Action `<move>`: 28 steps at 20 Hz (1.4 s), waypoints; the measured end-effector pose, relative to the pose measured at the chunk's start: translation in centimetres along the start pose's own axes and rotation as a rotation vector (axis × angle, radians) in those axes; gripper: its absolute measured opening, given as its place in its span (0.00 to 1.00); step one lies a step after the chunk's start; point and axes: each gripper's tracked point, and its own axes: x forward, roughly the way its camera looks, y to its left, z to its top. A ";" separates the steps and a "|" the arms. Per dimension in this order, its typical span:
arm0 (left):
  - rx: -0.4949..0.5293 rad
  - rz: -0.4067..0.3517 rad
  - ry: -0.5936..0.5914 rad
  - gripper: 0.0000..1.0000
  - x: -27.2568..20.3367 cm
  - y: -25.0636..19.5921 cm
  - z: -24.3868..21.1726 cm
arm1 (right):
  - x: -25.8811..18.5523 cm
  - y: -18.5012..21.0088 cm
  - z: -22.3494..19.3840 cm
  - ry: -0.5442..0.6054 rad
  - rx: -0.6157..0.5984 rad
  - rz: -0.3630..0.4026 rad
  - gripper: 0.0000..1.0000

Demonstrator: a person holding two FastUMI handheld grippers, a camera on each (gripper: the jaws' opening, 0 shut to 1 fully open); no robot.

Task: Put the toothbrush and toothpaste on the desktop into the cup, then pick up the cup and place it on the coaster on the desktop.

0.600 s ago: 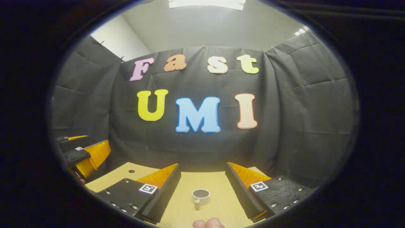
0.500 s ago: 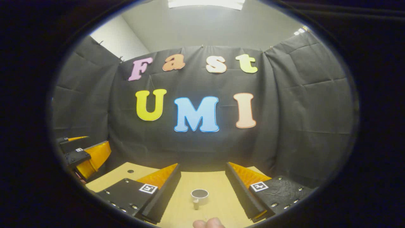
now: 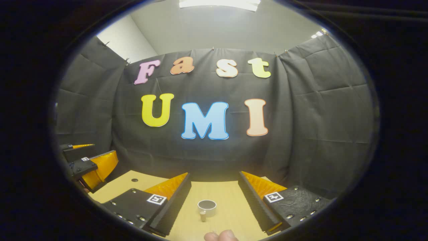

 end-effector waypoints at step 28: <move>0.013 -0.041 0.296 0.98 1.2 -1.2 -11.9 | 1.3 -0.1 -8.5 0.294 -0.013 0.117 0.91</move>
